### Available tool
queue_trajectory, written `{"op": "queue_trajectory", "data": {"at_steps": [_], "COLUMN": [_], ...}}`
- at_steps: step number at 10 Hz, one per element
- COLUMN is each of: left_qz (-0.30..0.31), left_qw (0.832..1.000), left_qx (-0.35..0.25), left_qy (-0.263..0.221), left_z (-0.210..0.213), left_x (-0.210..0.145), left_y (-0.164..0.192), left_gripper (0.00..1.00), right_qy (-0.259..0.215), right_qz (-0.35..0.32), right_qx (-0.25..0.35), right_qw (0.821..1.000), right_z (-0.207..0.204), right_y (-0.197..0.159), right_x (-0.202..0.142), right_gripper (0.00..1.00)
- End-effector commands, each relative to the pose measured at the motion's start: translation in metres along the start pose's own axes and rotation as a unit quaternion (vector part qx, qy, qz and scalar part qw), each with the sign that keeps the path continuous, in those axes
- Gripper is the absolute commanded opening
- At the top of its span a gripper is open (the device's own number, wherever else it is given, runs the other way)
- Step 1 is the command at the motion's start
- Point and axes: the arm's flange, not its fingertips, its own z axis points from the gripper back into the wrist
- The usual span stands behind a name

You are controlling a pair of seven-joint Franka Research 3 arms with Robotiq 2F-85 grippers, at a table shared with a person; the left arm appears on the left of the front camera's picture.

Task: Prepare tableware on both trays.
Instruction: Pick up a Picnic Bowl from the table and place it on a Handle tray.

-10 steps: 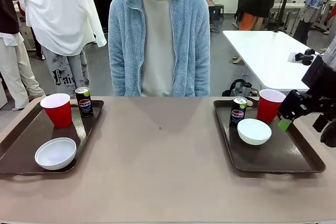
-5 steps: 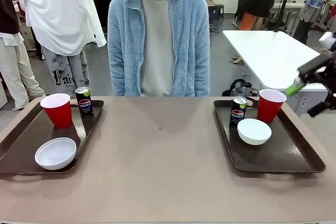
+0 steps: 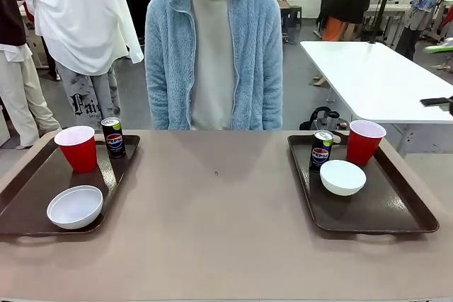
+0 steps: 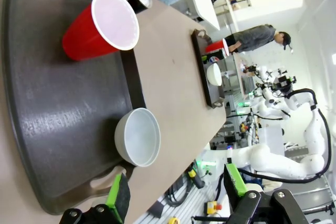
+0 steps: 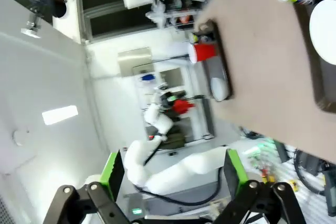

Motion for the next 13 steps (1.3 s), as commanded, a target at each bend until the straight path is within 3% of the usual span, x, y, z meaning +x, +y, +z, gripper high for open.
{"op": "queue_trajectory", "data": {"at_steps": [1, 5, 7, 9, 10, 13], "left_qz": [-0.009, -0.009, -0.009, -0.009, -0.009, -0.009], "left_qw": [1.000, 1.000, 1.000, 1.000, 1.000, 1.000], "left_qx": [-0.008, -0.008, -0.008, -0.008, -0.008, -0.008], "left_qy": [-0.006, -0.006, -0.006, -0.006, -0.006, -0.006], "left_z": [0.001, 0.001, 0.001, 0.001, 0.001, 0.001], "left_x": [-0.001, -0.001, -0.001, -0.001, -0.001, -0.001], "left_y": [-0.002, -0.002, -0.002, -0.002, -0.002, -0.002], "left_gripper": [0.95, 0.95, 0.95, 0.95, 0.95, 0.95], "right_qy": [-0.010, -0.036, -0.036, 0.003, -0.027, -0.027], "right_qz": [-0.001, 0.003, 0.004, 0.018, -0.005, -0.005], "right_qx": [-0.004, -0.112, -0.138, -0.190, -0.137, -0.137], "right_qw": [1.000, 0.993, 0.990, 0.982, 0.990, 0.990], "right_z": [0.021, 0.048, 0.051, 0.041, 0.052, 0.052], "right_y": [-0.018, -0.049, -0.058, -0.055, -0.054, -0.054], "right_x": [-0.016, -0.021, -0.021, -0.027, -0.022, -0.022], "right_gripper": [1.00, 1.00, 1.00, 1.00, 1.00, 1.00]}}
